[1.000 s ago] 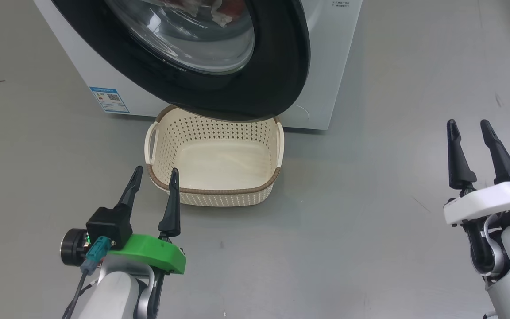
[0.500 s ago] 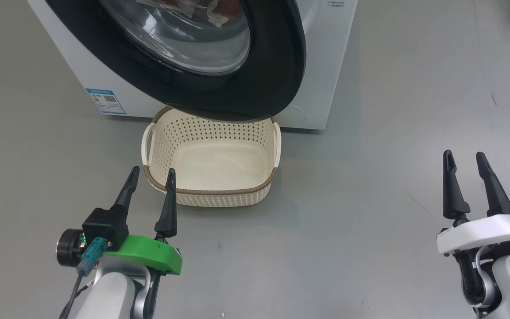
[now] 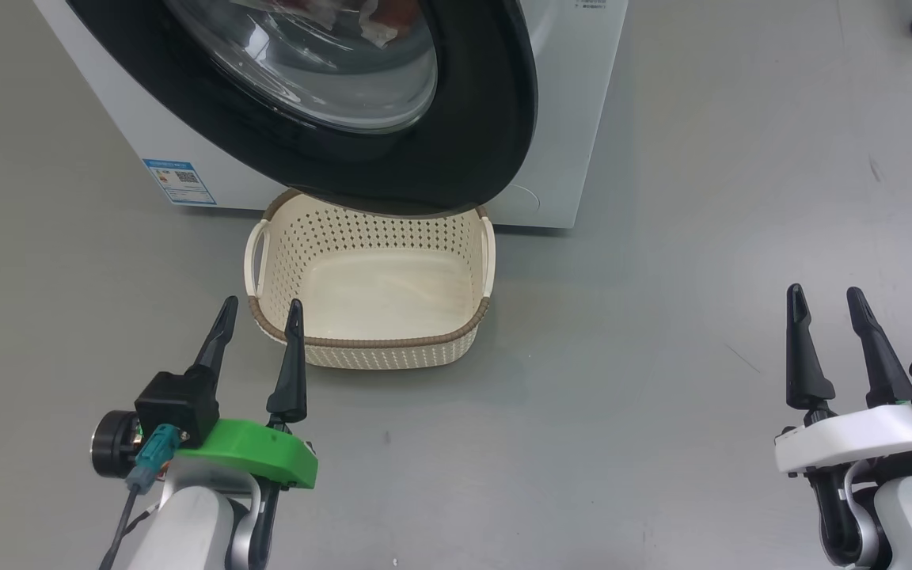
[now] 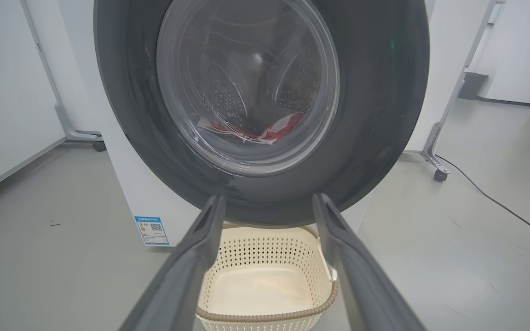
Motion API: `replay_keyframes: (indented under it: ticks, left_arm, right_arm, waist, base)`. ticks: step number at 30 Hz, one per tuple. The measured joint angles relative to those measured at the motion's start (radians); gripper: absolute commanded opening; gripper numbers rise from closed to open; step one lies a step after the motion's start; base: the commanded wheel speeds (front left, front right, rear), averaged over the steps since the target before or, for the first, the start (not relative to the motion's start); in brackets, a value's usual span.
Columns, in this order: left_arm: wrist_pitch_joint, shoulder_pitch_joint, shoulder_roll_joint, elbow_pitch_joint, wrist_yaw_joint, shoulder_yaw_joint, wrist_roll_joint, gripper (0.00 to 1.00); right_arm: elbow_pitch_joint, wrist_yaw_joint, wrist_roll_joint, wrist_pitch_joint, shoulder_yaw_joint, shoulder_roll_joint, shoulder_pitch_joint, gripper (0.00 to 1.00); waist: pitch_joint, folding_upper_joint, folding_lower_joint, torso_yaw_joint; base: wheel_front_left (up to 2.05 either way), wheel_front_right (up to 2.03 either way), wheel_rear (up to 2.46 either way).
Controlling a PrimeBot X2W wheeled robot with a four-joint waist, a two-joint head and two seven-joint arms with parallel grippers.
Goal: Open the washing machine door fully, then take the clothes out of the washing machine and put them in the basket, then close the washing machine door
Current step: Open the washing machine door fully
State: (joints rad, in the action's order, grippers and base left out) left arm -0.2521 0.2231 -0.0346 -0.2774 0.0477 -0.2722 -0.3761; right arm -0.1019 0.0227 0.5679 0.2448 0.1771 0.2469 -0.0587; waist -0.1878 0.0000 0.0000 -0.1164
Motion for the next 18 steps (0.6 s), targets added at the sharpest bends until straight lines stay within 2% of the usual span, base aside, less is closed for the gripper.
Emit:
replay_keyframes:
  ticks: [18]
  left_arm:
    - [0.000, -0.004, 0.000, 0.000, -0.009, 0.006, 0.009, 1.00]
  right_arm:
    - [0.041, 0.000, -0.016, 0.004, -0.008, -0.012, 0.029, 1.00]
  waist:
    - [0.001, 0.0000, 0.0000, 0.004]
  base:
    - [0.00, 0.00, 0.00]
